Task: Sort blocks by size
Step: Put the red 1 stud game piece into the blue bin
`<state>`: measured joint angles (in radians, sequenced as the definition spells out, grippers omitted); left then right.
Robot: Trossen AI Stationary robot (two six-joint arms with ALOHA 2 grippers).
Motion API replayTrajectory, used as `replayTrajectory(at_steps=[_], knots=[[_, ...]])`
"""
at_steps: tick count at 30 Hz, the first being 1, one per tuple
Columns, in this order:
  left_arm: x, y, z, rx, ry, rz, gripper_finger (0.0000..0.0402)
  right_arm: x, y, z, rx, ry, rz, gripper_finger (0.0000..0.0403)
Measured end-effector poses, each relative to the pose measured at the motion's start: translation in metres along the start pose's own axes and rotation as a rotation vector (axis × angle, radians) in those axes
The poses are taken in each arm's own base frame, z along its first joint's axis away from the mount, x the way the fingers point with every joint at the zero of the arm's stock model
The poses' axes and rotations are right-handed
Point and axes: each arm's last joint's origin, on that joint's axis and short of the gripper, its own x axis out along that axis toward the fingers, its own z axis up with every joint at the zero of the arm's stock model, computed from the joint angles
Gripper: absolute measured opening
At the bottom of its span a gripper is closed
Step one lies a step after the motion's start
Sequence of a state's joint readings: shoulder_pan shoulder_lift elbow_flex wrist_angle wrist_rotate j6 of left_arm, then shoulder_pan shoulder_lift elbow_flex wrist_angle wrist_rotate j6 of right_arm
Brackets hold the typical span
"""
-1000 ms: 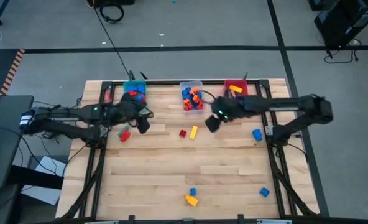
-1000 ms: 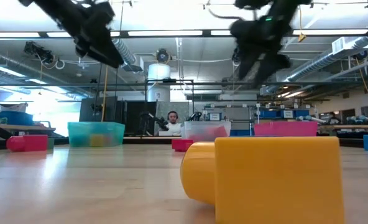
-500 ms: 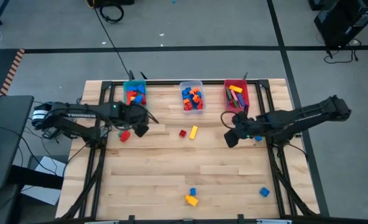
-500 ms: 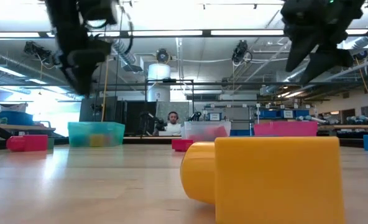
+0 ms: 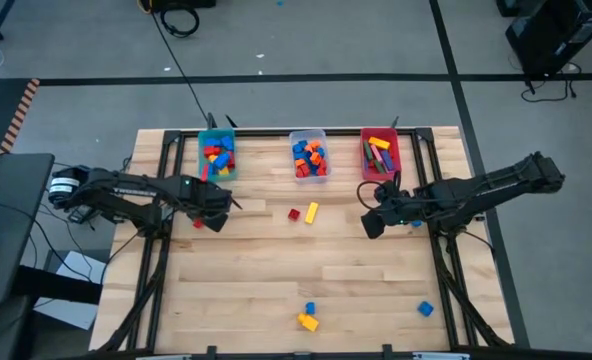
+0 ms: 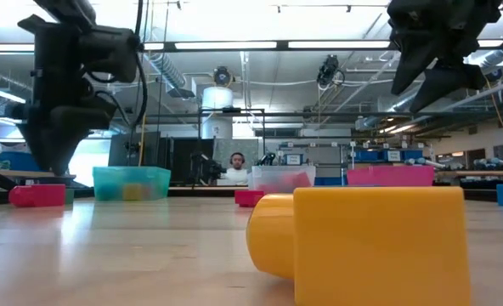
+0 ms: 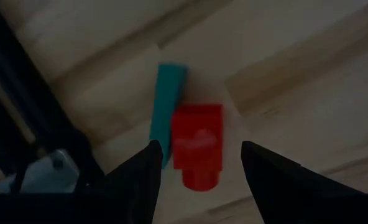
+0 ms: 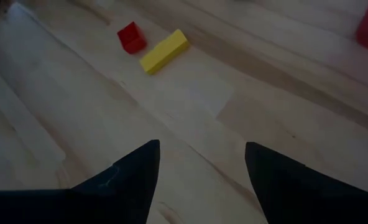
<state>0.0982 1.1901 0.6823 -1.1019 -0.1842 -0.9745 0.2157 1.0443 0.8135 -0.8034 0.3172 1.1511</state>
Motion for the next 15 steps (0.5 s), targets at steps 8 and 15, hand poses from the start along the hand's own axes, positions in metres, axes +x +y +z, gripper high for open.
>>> replayTrajectory(at_steps=[8,15], knots=[[0.0117,0.0000,-0.0038,-0.026,0.020,-0.025,0.0227,0.0000,0.0001,0.0002,0.002,-0.004,0.001,0.0250],[0.0116,-0.0045,-0.0008,-0.035,-0.007,-0.070,0.0227,0.0000,0.0009,0.0006,0.012,-0.007,0.009,0.0250]])
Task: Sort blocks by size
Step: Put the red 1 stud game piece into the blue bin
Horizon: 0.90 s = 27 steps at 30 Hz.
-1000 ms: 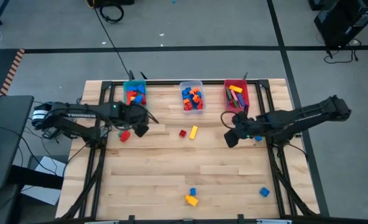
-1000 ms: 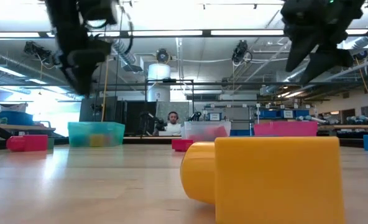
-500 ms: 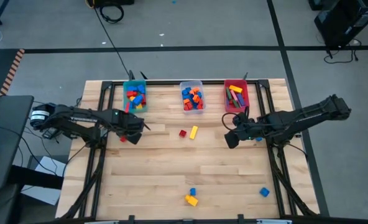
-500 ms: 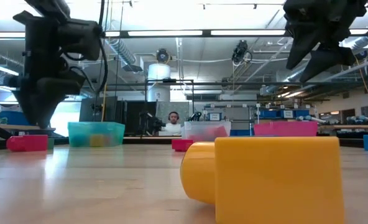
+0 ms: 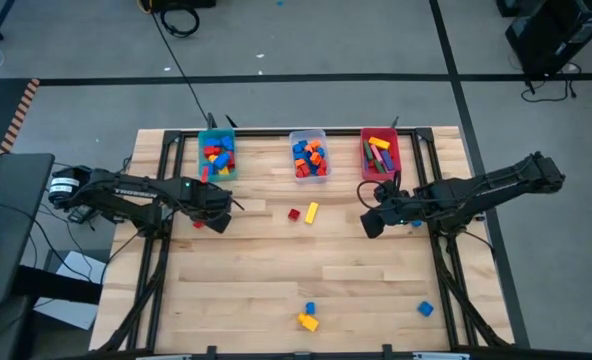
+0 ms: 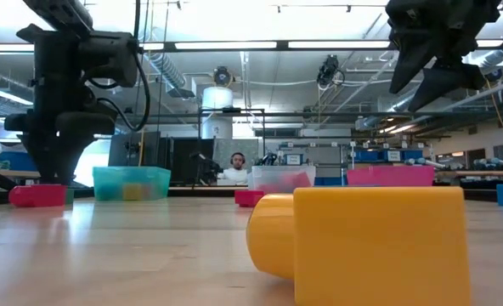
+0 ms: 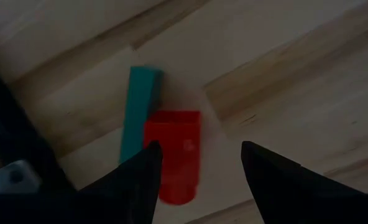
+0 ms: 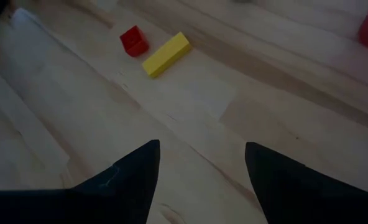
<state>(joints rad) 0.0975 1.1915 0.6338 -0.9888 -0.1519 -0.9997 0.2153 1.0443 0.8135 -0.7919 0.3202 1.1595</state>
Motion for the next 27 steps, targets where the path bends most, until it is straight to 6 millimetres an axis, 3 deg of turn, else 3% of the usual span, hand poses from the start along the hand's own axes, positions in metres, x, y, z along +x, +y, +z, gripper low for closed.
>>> replayTrajectory(at_steps=[27], knots=[[0.0061,0.0007,0.0000,0.030,0.002,0.090,0.0227,0.0002,0.0013,0.0007,-0.003,-0.009,0.010,0.0250]])
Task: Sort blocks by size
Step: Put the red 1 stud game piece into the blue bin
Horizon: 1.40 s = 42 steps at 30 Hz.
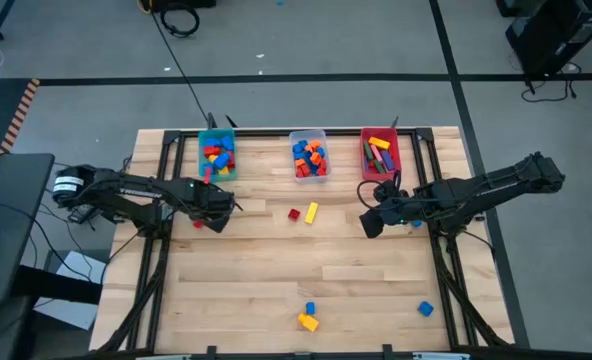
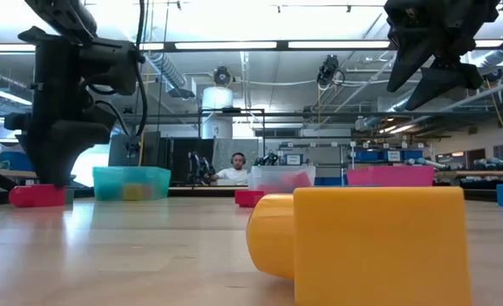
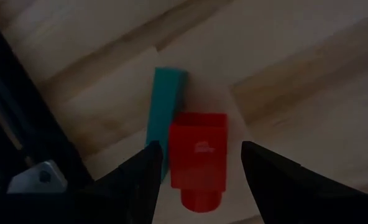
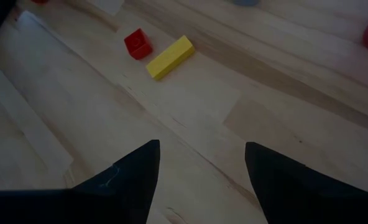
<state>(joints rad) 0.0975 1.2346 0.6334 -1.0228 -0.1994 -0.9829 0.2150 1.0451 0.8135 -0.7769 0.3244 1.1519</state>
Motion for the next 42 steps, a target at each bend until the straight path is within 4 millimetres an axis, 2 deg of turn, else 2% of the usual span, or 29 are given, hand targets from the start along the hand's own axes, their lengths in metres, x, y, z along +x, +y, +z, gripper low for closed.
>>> replayTrajectory(at_steps=[6,13,23,33,37,42], knots=[[0.006,-0.006,0.001,0.009,0.047,-0.016,0.0227,0.000,0.001,0.000,0.003,-0.003,0.006,0.0250],[0.006,-0.016,0.004,0.020,0.077,-0.148,0.0227,0.000,0.001,0.001,0.005,-0.007,0.015,0.0250],[0.009,-0.016,0.004,0.032,0.077,-0.106,0.0227,0.000,0.002,0.001,0.006,-0.010,0.021,0.0250],[0.022,-0.022,0.005,0.072,0.118,-0.048,0.0224,0.000,0.003,0.002,0.011,-0.037,0.028,0.0250],[0.023,-0.024,0.005,0.089,0.125,-0.057,0.0197,0.000,0.003,0.002,0.011,-0.040,0.027,0.0250],[0.023,-0.025,0.006,0.088,0.125,-0.065,0.0133,0.000,0.003,0.002,0.012,-0.040,0.027,0.0250]])
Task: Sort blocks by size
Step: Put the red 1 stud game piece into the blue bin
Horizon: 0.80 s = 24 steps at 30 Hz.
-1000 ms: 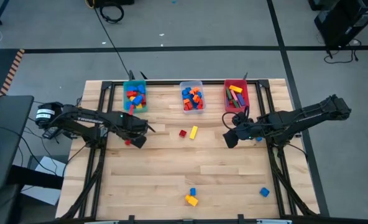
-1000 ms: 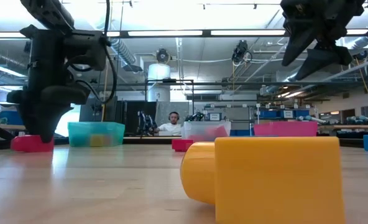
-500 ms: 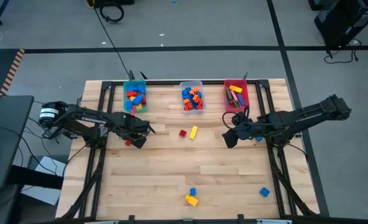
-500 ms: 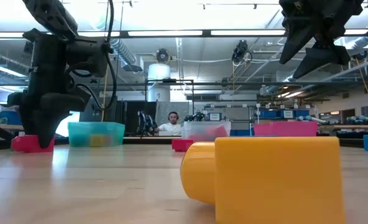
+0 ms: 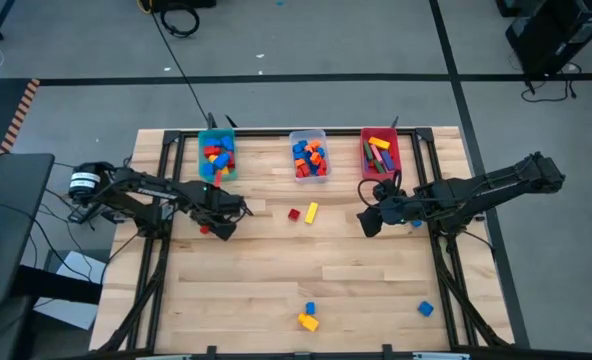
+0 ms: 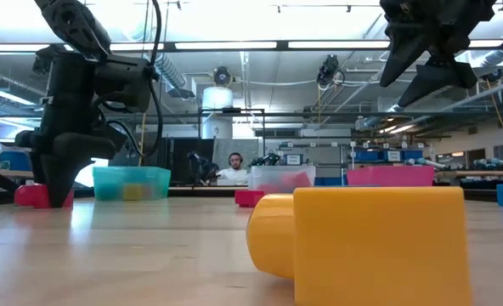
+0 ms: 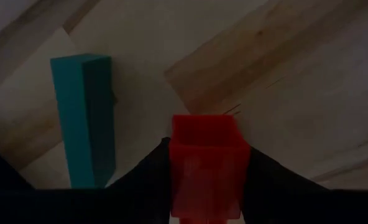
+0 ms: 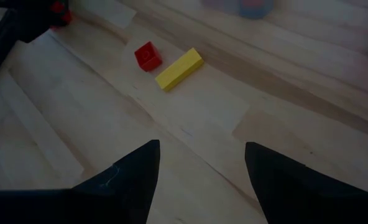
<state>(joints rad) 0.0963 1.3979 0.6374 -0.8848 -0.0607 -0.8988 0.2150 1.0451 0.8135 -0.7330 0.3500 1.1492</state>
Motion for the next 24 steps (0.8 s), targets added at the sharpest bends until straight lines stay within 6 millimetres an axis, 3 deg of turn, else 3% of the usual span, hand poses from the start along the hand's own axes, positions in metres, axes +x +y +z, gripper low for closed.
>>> replayTrajectory(at_steps=[6,14,19,24], knots=[[-0.006,-0.005,0.003,0.008,0.012,-0.044,0.0133,0.000,0.000,0.000,0.000,0.000,0.000,0.0250],[-0.067,-0.028,0.043,0.136,-0.214,-0.215,0.0133,0.000,0.001,0.001,0.007,-0.029,0.006,0.0250],[-0.102,-0.007,0.080,0.158,-0.341,-0.179,0.0133,0.000,0.005,0.003,0.023,-0.046,0.044,0.0250],[-0.111,0.037,0.112,0.113,-0.372,-0.111,0.0133,0.000,0.007,0.004,0.038,-0.056,0.058,0.0250]])
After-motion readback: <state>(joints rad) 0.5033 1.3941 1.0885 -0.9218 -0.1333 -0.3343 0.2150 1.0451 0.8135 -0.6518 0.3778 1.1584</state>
